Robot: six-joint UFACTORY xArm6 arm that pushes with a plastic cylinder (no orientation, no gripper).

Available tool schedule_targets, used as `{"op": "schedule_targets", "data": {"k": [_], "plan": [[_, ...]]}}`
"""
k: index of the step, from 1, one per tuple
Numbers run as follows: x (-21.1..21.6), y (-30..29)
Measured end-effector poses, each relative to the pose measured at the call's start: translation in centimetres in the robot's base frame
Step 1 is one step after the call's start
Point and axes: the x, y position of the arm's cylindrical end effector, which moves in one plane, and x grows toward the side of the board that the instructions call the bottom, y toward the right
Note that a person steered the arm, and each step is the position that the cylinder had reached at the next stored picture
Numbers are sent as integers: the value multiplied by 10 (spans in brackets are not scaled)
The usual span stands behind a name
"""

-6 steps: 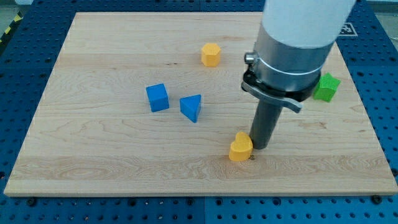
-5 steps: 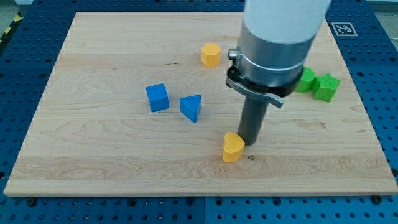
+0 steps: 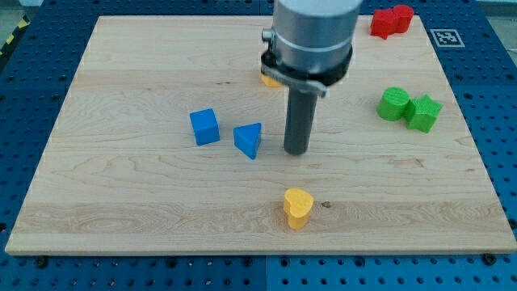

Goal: Move the yellow hexagon closer to yellow heart

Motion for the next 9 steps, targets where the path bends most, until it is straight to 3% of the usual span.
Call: {"op": "schedule_targets", "data": {"k": [3,4,7,9], "plan": [[-158,-94],[-161,-49],[-140,8],[-102,10]]}}
